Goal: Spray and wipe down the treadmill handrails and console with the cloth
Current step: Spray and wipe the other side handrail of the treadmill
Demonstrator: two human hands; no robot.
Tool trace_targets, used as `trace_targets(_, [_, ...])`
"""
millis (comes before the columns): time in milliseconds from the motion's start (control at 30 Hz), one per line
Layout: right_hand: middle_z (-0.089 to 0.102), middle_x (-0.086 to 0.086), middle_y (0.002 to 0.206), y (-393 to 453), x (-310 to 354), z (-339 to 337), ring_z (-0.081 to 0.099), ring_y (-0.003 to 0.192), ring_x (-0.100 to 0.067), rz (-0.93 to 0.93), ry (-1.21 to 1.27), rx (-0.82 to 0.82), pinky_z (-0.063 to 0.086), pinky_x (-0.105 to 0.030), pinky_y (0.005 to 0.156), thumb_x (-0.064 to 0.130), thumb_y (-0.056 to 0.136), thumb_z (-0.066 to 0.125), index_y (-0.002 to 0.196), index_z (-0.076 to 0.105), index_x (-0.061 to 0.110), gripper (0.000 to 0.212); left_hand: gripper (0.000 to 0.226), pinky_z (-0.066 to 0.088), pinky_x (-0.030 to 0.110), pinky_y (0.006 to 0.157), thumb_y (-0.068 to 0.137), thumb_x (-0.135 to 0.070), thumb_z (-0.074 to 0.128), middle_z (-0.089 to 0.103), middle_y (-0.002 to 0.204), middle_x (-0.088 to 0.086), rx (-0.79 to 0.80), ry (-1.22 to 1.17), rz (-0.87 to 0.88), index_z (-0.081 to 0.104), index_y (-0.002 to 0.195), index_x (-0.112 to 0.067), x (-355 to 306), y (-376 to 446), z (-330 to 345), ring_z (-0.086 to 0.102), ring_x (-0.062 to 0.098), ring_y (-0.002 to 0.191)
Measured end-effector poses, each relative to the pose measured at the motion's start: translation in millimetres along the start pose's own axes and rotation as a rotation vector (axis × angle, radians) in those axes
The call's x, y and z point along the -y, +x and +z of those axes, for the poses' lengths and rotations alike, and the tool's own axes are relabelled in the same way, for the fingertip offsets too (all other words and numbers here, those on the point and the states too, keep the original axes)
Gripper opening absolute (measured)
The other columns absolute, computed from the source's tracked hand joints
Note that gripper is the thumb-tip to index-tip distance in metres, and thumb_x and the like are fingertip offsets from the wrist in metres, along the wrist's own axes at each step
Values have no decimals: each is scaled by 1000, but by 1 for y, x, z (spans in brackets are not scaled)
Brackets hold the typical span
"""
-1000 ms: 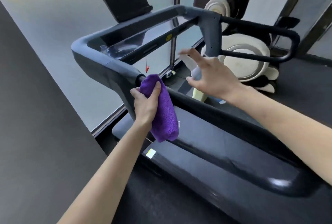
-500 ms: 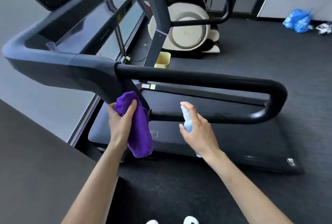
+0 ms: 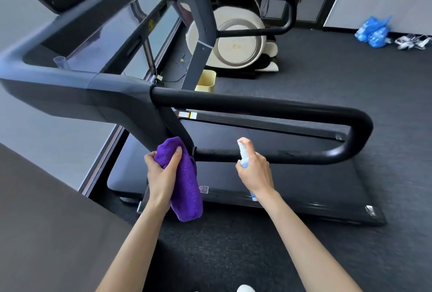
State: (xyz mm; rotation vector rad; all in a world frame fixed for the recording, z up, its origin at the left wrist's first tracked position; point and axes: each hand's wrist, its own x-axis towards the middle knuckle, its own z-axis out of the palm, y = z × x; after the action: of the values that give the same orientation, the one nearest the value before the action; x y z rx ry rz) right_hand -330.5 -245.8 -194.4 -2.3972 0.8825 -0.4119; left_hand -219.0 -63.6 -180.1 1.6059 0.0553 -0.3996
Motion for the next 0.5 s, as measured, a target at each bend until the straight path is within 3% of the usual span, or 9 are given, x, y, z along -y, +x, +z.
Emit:
trace_targets(100, [54,1,77,2,1,-1,51,70,-25,24,2,-2,37,-30,60,7,83,54,130,39,32,55,64,54,41,85,62,-64,71,62,106,0,7,-8,-14,42,108,-30,0,-1,4,64,19,94])
trace_targets(300, [58,-5,91,3,1,-14,56,74,-30,16,-66,-47,49,-38,61,6,85,52,138,32,35,64,56,54,43,86,70,-57,73,60,109,2,30,-25,-4,43,109,-29,2,-4,13,64,20,96])
trace_targets(500, [58,-2,97,-11,-25,-40,59,78,-29,37,-118,-147,52,-39,65,22,85,63,140,30,40,66,48,54,42,85,65,-60,73,61,106,-1,40,-29,-7,43,96,-38,4,-6,24,64,19,95])
